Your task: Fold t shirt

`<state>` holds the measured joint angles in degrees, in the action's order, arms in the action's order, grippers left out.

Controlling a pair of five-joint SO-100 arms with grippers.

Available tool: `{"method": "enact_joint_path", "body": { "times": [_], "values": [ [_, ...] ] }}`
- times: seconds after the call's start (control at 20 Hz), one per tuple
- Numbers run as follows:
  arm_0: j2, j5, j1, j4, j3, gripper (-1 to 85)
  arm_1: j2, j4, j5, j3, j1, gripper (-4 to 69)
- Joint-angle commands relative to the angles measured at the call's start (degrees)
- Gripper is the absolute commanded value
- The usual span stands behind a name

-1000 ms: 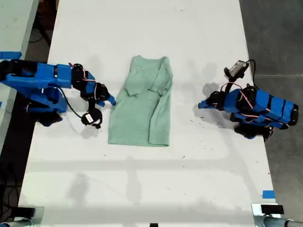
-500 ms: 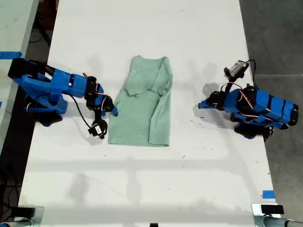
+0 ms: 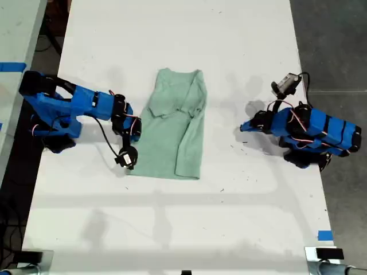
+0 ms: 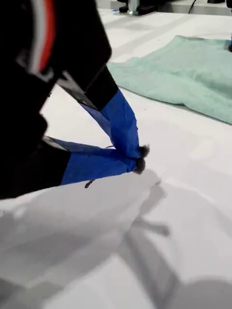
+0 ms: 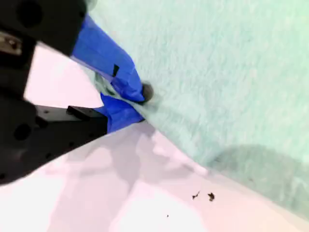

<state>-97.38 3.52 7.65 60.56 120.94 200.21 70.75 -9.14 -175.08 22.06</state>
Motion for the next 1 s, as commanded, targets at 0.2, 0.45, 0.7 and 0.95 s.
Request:
{"method": "enact_joint_path", "body": {
  "times": [0.2, 0.45, 0.7, 0.95],
  "values": [
    [19.34, -7.38, 0.00, 25.40, -47.99, -0.1, 0.88, 0.18, 0.35, -3.25, 0.53, -0.9],
    [29.79, -10.28, 0.97, 27.60, -64.78, -0.1, 0.88, 0.18, 0.35, -3.25, 0.44, -0.9],
    [29.71, -13.89, 1.58, 18.46, -64.78, 0.0, 0.88, 0.18, 0.35, -3.25, 0.44, -0.9],
    [30.59, -16.08, 1.05, 10.90, -64.78, 7.9, 0.88, 0.18, 0.35, -3.25, 0.35, -0.9]
  ]
}}
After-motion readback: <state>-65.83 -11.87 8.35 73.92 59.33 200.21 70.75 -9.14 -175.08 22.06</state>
